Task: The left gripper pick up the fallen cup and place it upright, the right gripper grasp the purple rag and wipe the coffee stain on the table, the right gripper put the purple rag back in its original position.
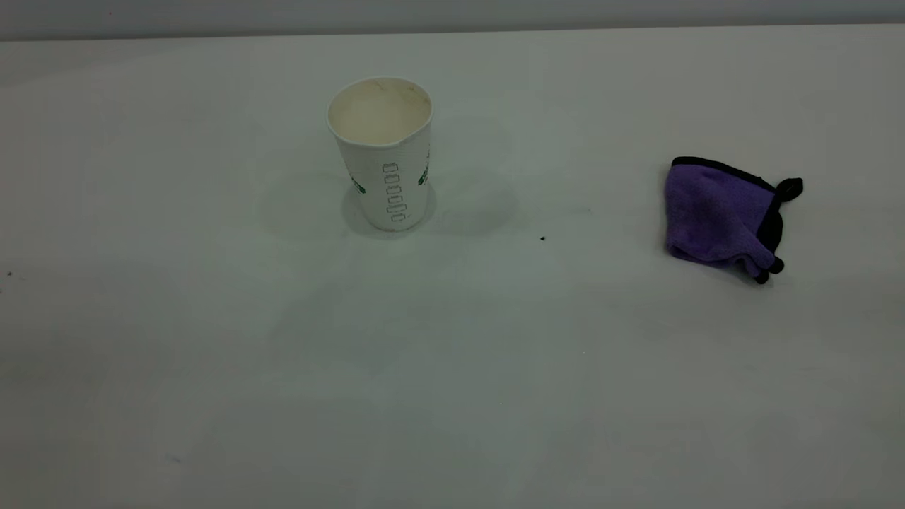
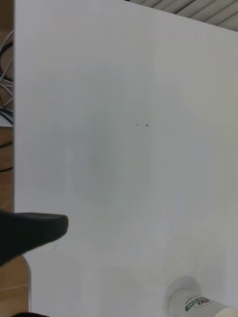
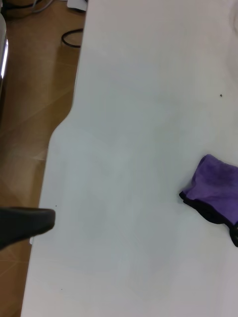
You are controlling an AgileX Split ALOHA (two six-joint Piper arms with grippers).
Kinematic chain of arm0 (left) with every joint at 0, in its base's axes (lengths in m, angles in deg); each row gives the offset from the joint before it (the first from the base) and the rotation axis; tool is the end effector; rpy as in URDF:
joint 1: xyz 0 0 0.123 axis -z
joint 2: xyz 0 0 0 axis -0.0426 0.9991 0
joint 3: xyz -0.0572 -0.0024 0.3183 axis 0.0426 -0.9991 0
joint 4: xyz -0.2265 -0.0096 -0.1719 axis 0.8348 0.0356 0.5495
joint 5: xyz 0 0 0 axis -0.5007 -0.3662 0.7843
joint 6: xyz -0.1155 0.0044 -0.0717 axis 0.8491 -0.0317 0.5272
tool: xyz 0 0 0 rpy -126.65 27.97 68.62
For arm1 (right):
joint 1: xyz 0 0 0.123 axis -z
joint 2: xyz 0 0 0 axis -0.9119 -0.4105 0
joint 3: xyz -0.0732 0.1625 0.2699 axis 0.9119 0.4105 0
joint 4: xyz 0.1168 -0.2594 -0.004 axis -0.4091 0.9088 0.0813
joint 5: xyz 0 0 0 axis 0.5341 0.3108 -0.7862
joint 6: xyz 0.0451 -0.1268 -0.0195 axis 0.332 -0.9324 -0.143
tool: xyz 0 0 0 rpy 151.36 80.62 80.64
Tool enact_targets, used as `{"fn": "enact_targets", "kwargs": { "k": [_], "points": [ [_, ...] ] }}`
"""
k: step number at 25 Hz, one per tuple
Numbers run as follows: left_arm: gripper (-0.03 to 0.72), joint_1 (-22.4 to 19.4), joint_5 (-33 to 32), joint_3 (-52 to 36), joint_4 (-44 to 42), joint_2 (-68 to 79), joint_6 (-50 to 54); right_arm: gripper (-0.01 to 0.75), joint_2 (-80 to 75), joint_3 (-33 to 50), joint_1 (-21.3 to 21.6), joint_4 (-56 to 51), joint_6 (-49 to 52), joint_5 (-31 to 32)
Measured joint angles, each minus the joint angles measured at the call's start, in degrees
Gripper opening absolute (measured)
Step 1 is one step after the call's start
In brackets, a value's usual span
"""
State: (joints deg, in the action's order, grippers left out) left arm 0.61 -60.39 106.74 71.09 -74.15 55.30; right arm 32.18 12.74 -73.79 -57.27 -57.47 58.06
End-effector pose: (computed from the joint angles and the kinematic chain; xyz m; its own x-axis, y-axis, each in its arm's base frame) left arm 0.0196 -0.0019 0.2616 -0.5045 -0.0111 -0.8633 -0.0124 0.9999 -0.0056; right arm 0.0617 0.0199 0.2451 -0.7535 -0.0721 -0.6534 -0.1665 0.9825 0.0836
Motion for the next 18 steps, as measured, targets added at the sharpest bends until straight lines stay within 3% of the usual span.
{"fn": "enact_targets", "kwargs": {
  "k": [5, 10, 18],
  "points": [
    [0.438, 0.00, 0.00, 0.00, 0.00, 0.00, 0.00, 0.488, 0.56, 0.00, 0.17, 0.00, 0.00, 0.00],
    [0.438, 0.00, 0.00, 0.00, 0.00, 0.00, 0.00, 0.488, 7.20, 0.00, 3.54, -0.68, 0.00, 0.00],
    [0.438, 0.00, 0.00, 0.00, 0.00, 0.00, 0.00, 0.488, 18.36, 0.00, 3.59, -1.55, 0.00, 0.49]
  ]
}}
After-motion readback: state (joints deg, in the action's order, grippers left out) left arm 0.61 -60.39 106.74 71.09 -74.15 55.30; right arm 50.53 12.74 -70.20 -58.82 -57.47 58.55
